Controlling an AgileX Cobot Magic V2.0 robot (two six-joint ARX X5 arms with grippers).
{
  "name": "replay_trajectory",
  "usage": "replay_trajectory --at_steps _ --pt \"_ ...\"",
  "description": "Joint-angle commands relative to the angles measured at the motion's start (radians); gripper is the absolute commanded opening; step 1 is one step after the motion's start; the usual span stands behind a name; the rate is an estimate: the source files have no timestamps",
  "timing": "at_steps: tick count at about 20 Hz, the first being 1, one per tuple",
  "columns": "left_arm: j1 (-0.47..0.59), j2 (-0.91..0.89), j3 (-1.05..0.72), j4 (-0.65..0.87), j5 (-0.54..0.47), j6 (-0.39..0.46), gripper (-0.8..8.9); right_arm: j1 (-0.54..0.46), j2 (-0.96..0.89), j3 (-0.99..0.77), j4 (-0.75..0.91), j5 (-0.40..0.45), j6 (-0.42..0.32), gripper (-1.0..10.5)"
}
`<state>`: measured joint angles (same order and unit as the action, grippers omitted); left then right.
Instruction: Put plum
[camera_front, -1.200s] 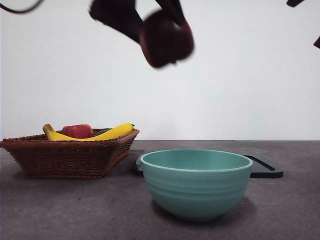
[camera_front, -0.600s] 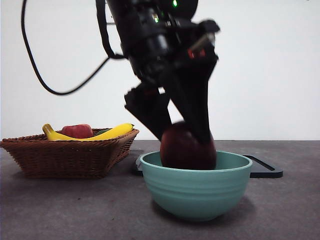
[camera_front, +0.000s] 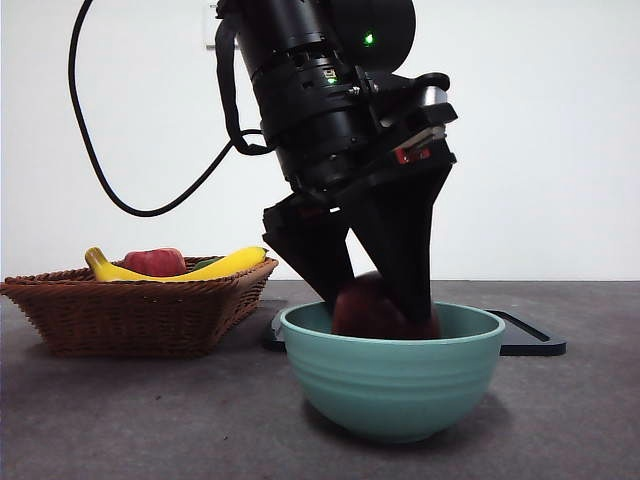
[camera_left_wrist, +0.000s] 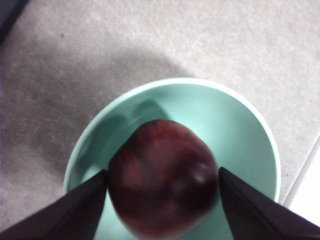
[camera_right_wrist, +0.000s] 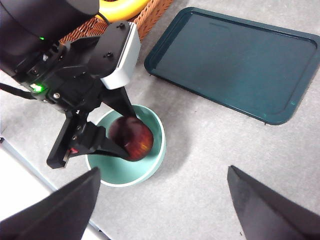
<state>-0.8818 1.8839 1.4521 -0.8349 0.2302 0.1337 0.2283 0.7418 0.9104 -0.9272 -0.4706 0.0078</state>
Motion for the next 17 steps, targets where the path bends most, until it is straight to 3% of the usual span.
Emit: replay_trajectory --at_steps 1,10,17 --pt "-0.017 0.021 0.016 -0.003 -0.003 0.012 3.77 0.002 0.007 0.021 0.007 0.0 0.01 4.1" --pt "-0.005 -0.017 0.09 -0.055 -0.002 0.008 3.76 0.002 0.006 0.021 0.006 0.0 0.01 4.1" --pt "0.129 -0.279 0.154 -0.02 -0.002 -0.064 3.76 0.002 0.007 0.021 0.006 0.0 0.011 4.1"
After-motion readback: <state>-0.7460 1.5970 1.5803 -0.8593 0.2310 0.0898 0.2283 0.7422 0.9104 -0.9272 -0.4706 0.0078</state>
